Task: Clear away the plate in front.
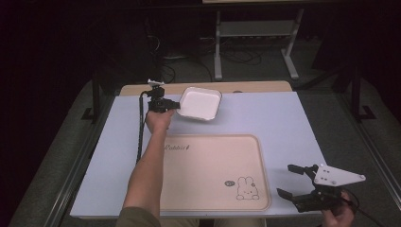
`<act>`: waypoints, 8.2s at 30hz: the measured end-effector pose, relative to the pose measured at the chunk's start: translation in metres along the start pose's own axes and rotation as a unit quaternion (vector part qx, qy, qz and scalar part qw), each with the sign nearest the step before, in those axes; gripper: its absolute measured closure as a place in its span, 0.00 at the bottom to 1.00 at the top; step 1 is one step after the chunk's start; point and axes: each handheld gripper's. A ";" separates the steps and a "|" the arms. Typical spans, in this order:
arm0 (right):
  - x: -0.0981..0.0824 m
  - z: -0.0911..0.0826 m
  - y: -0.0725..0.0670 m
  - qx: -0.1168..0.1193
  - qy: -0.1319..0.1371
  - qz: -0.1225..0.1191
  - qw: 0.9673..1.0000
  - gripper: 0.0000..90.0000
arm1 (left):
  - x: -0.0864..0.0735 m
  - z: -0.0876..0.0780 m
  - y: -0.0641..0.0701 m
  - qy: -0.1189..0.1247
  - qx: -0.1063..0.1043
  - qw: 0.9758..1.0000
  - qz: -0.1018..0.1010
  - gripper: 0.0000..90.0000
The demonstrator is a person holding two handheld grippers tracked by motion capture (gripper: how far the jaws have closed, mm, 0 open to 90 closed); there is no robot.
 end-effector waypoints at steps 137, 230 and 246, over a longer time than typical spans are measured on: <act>0.003 0.008 -0.006 0.005 -0.015 -0.010 1.000 0.15 | -0.177 -0.054 0.016 0.010 -0.016 0.999 0.027 0.99; 0.003 0.008 -0.006 0.004 -0.020 -0.008 1.000 0.15 | -0.229 -0.078 0.043 -0.013 0.024 0.989 0.146 0.72; 0.003 0.009 -0.006 0.000 -0.023 -0.006 1.000 0.15 | -0.220 -0.094 0.031 0.015 -0.016 0.983 0.181 0.56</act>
Point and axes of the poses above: each handheld gripper's, and its own axes: z roughly forward along the jaws, x roughly out of its top, y roughly to its right, and after that the axes turned 7 degrees about -y, right-handed
